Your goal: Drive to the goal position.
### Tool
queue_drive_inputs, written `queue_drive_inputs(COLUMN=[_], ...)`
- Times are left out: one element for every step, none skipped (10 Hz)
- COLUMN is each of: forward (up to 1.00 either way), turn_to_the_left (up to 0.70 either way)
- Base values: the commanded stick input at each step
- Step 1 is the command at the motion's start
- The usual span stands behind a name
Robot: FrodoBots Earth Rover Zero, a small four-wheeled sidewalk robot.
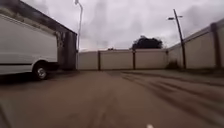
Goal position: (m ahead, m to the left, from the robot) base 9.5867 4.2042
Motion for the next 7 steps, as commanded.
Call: queue_drive_inputs(forward=[0.70, 0.70, 0.70, 0.70, 0.70, 0.70, 0.70], turn_to_the_left=[0.00, 0.00, 0.00, 0.00, 0.00, 0.00, 0.00])
